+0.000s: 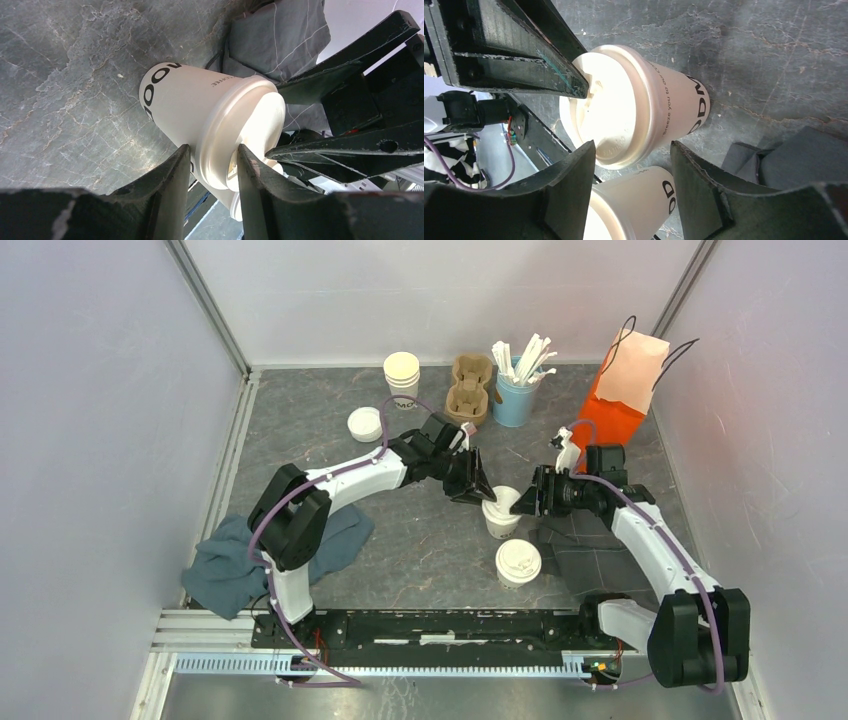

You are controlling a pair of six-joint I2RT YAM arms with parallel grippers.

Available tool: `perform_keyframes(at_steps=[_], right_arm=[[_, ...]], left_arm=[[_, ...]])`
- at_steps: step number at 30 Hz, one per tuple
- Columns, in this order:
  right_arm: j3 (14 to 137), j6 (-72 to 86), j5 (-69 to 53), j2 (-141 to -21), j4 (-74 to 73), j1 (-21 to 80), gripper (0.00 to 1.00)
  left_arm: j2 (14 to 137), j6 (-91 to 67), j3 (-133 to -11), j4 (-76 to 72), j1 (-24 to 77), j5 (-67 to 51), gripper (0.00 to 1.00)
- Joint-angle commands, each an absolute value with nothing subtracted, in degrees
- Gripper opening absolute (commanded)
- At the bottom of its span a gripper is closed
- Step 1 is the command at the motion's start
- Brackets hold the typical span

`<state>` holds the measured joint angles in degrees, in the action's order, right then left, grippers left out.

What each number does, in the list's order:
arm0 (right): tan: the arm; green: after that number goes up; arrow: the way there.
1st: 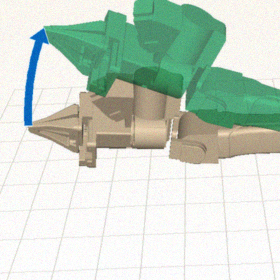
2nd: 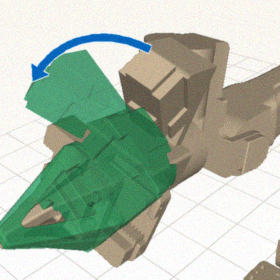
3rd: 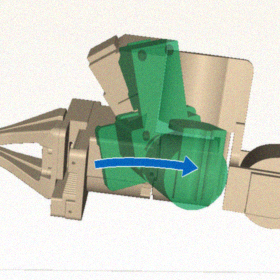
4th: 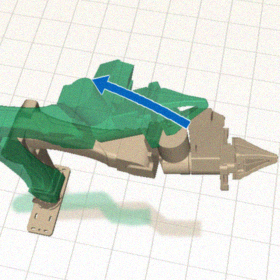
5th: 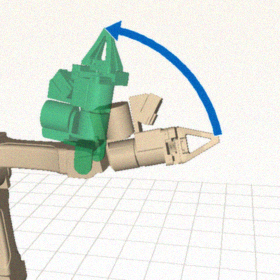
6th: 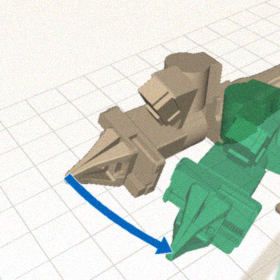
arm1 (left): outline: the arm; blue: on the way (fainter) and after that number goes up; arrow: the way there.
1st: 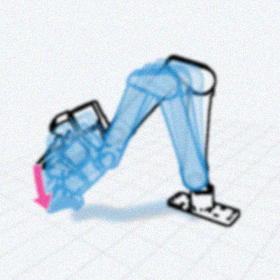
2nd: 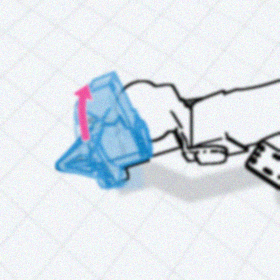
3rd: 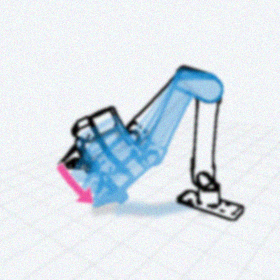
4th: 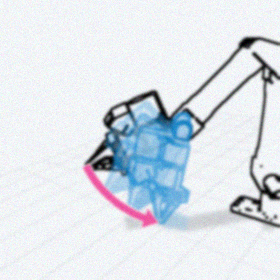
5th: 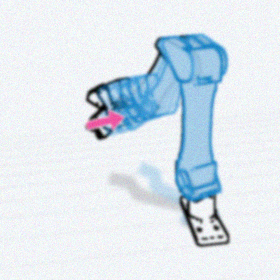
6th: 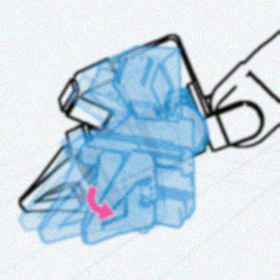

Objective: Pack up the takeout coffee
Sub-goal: Close the cup lid on the coffee cup.

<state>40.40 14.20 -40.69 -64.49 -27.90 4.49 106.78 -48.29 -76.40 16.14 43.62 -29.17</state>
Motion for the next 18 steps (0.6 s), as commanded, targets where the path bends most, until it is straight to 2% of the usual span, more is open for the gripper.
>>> perform_keyframes(at_steps=[1,8,13,18], right_arm=[[38.04,16.50,-45.03,-63.65,-21.04,3.86,0.61],[38.95,16.89,-45.50,-64.51,-19.71,1.87,0.59],[33.98,14.22,-41.88,-65.33,-20.22,1.64,0.58],[34.64,14.66,-42.28,-64.77,-21.27,1.56,0.58]], left_arm=[[105.42,-49.33,-74.93,15.65,43.51,-28.90,0.45],[104.47,-49.82,-71.43,14.79,43.68,-28.32,0.43],[103.67,-50.71,-66.72,12.65,44.06,-27.69,0.41],[103.82,-51.33,-67.52,11.34,44.54,-29.74,0.44]])
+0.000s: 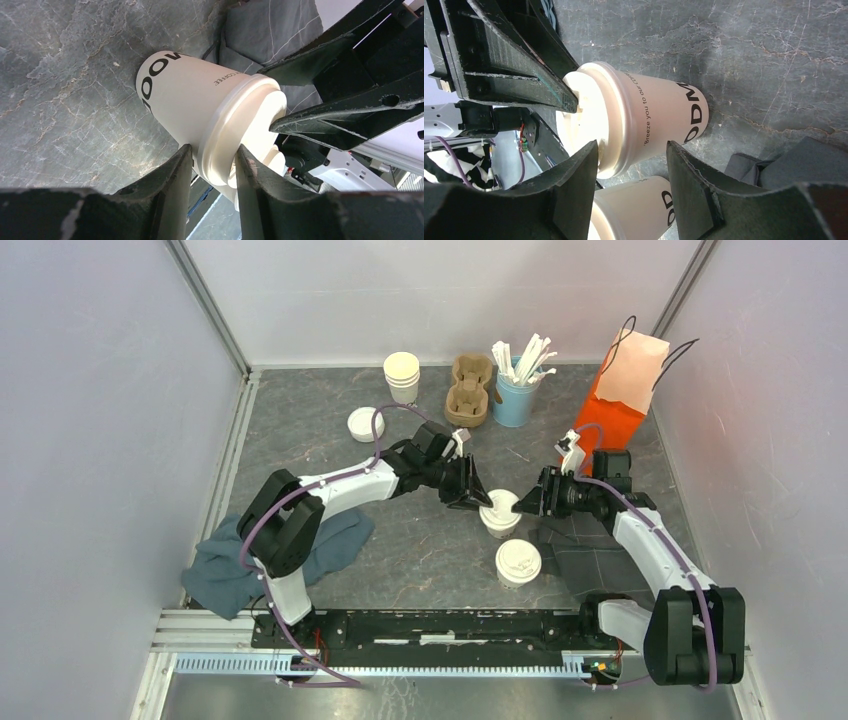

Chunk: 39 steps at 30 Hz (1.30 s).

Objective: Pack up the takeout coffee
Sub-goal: Close the cup lid on the coffee cup.

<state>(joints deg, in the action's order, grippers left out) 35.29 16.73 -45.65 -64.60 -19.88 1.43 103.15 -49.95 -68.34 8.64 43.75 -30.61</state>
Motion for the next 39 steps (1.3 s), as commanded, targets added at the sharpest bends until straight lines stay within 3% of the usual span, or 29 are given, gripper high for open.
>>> perform_keyframes(at_steps=[1,8,12,15,19,23,28,35,39], right_arm=[[35.55,14.91,-42.19,-64.40,-21.31,1.58,0.58],[37.79,13.76,-41.48,-66.07,-22.75,1.55,0.57],[38.14,13.47,-41.35,-66.19,-22.93,1.59,0.57],[38.31,13.19,-41.29,-66.27,-23.28,1.59,0.57],[38.15,13.11,-41.22,-66.27,-23.27,1.62,0.57],[38.14,13.02,-41.28,-66.18,-23.38,1.58,0.57],[38.14,13.09,-41.30,-66.18,-23.29,1.58,0.57],[38.23,13.08,-41.31,-66.16,-23.38,1.58,0.57],[38.14,13.10,-41.31,-66.18,-23.30,1.58,0.57]], left_arm=[[103.72,-51.39,-68.41,11.34,44.56,-30.12,0.47],[101.76,-52.40,-72.06,11.28,43.85,-30.33,0.75],[98.75,-53.35,-69.50,11.06,42.89,-28.54,0.81],[95.77,-55.21,-65.99,9.99,42.10,-27.11,0.78],[93.53,-57.28,-62.82,8.42,41.84,-26.70,0.61],[94.19,-57.14,-62.75,8.68,41.84,-27.34,0.51],[95.74,-56.97,-63.24,7.64,41.92,-29.05,0.52],[97.94,-55.85,-65.10,9.46,42.09,-29.22,0.45],[98.54,-55.49,-65.21,8.72,42.57,-29.67,0.45]])
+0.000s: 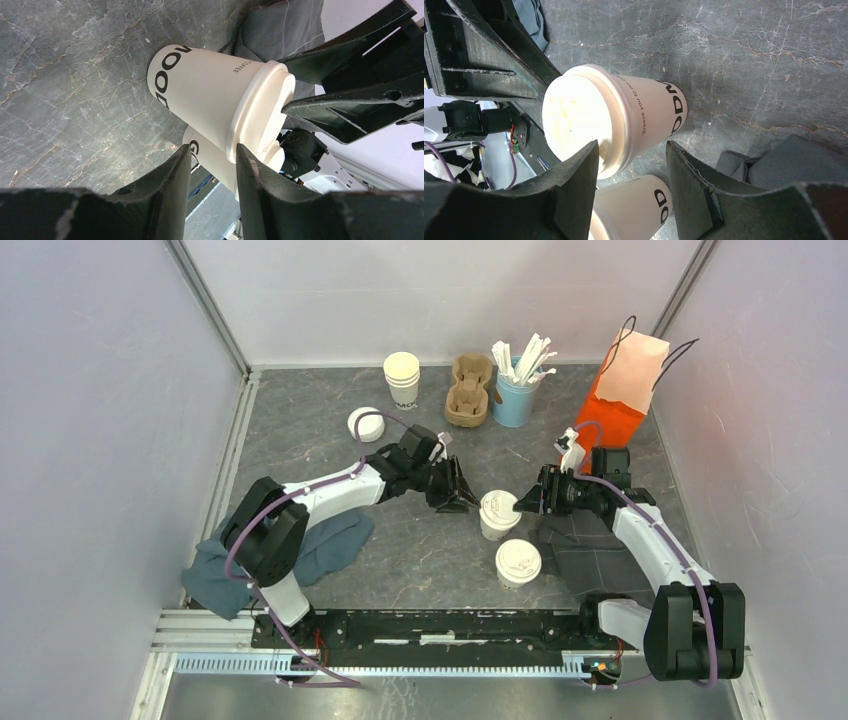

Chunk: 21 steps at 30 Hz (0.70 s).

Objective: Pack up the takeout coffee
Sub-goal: Close the cup lid on the coffee cup.

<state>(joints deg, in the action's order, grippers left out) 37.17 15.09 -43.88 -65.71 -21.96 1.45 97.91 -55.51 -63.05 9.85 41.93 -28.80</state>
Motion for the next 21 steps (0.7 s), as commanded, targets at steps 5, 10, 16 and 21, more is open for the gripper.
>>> perform_keyframes(at_steps=[5,10,16,21], right_arm=[[37.88,13.10,-41.31,-66.16,-23.12,1.58,0.57],[37.66,13.02,-41.23,-66.23,-23.12,1.54,0.57],[36.68,12.75,-40.11,-65.92,-23.41,1.58,0.57],[35.36,12.00,-39.05,-65.69,-23.92,1.56,0.57]], left_arm=[[98.82,-54.75,-65.17,9.17,42.98,-29.11,0.49],[99.49,-52.50,-66.32,13.02,43.07,-27.30,0.49],[102.52,-48.32,-66.40,19.62,43.32,-24.05,0.45],[103.84,-46.32,-63.33,21.75,43.42,-21.07,0.41]])
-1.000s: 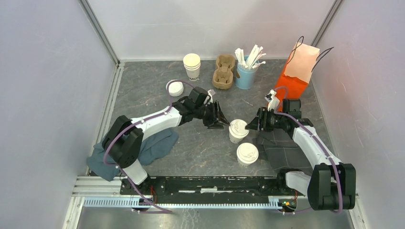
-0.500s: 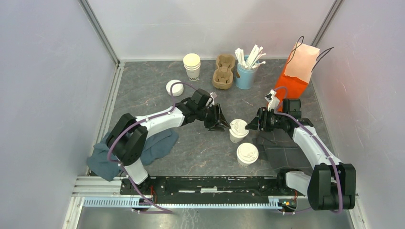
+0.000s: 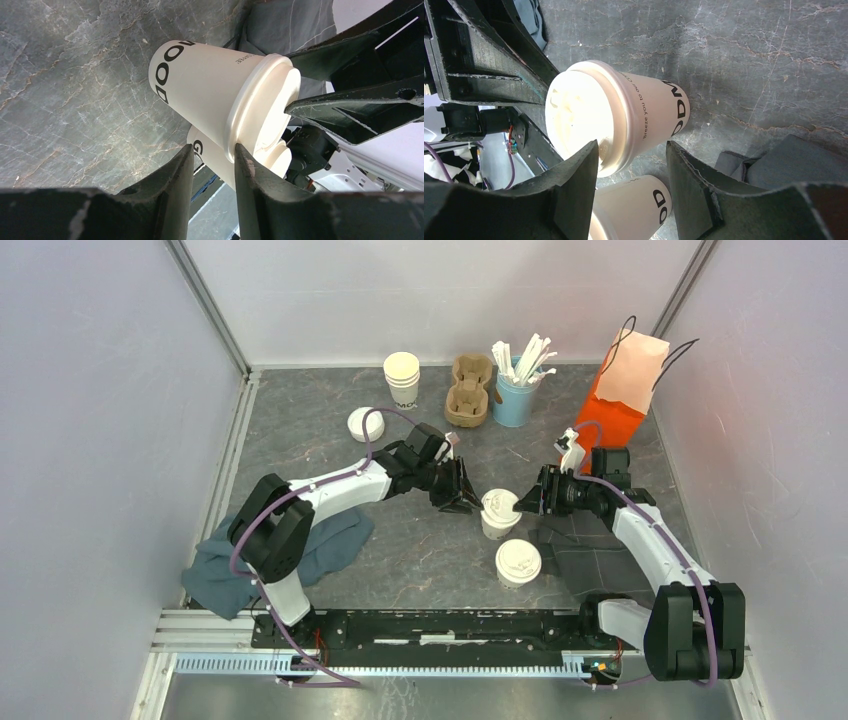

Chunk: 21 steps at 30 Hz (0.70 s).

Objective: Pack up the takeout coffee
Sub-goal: Close the cup lid on the coffee cup.

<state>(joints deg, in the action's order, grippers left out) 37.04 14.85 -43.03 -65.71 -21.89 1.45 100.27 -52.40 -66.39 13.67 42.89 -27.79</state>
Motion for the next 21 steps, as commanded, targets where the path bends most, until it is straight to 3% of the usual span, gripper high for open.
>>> perform_keyframes(at_steps=[1,14,21], right_arm=[[35.14,11.95,-39.02,-65.57,-23.91,1.58,0.57],[36.07,12.61,-40.16,-66.11,-23.82,1.59,0.57],[38.07,12.29,-41.75,-66.25,-24.62,1.69,0.58]], left_arm=[[103.68,-46.07,-63.02,22.30,43.53,-20.43,0.40],[104.79,-42.58,-64.19,25.86,45.54,-17.88,0.37],[102.36,-41.68,-78.18,28.27,44.07,-20.65,0.53]])
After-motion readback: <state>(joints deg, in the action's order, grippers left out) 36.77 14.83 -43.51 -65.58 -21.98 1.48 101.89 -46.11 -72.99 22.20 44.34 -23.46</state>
